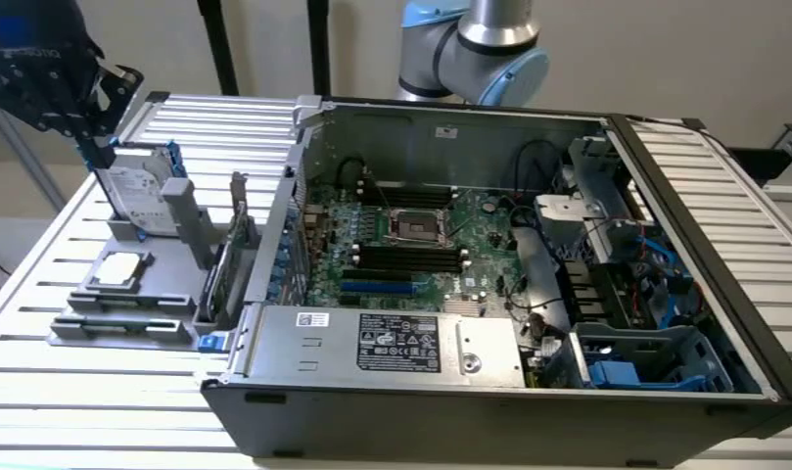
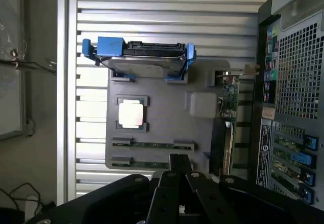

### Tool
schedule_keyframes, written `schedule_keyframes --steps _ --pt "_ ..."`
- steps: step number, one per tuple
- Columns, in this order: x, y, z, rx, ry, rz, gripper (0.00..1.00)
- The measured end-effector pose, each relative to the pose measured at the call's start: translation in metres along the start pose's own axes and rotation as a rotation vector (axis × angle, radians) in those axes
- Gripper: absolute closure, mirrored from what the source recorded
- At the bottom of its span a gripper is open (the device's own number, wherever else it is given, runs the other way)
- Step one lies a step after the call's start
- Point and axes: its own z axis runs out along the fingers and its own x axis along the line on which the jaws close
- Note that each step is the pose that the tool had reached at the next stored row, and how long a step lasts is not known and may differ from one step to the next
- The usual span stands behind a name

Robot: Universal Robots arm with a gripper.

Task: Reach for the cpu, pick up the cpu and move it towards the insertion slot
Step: 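Reach for the cpu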

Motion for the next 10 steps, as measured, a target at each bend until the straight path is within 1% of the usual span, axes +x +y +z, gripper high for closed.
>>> schedule_keyframes --steps 2,5,10 --pt "0.002 0.0001 0.0000 0.0001 0.0001 0.000 0.89" --pt "0.009 0.0009 0.0005 0.0001 0.0000 0.000 0.89" --pt "0.031 0.0044 0.0027 0.0004 0.0000 0.000 0.89"
